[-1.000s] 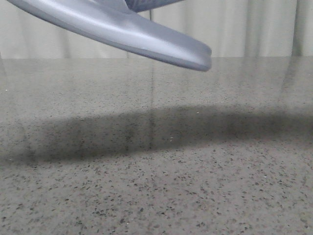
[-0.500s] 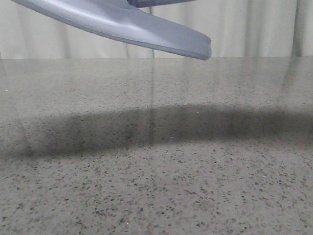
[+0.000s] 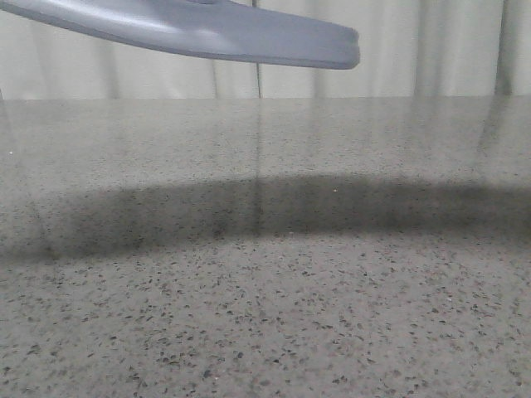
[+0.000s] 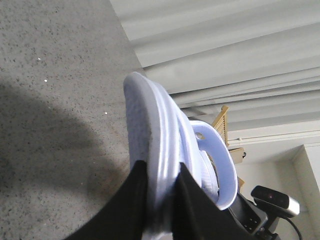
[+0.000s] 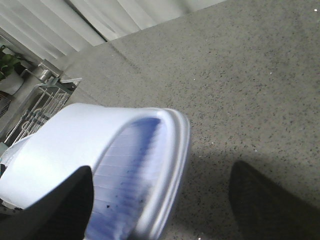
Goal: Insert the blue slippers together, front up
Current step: 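Nest the right-held slipper onto the left-held one and lower them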
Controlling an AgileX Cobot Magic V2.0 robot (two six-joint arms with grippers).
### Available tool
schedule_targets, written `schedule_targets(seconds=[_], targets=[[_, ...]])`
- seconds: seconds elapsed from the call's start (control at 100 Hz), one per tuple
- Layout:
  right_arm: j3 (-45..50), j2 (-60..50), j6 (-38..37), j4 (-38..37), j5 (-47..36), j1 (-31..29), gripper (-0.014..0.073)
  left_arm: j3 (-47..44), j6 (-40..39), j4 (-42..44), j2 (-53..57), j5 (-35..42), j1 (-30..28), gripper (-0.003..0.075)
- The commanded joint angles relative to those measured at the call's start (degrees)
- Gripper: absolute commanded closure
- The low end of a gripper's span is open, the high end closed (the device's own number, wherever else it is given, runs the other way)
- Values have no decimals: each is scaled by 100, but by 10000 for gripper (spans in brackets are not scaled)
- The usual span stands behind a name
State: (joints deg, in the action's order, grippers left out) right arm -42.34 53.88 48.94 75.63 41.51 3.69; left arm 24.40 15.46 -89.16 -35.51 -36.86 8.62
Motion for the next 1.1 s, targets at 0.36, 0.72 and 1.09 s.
schedule_targets(seconds=[0.36,0.72,1.09], targets=[[-192,-1452,977,281,-1653,17,96,29,-34,-227,-464,-53,63,704],[-181,-1982,1091,83,-1741,17,96,29,464,-494,-1297,-77,63,704],[-181,-1982,1091,83,-1543,17,96,29,1675,-1311,-2229,-484,63,704]])
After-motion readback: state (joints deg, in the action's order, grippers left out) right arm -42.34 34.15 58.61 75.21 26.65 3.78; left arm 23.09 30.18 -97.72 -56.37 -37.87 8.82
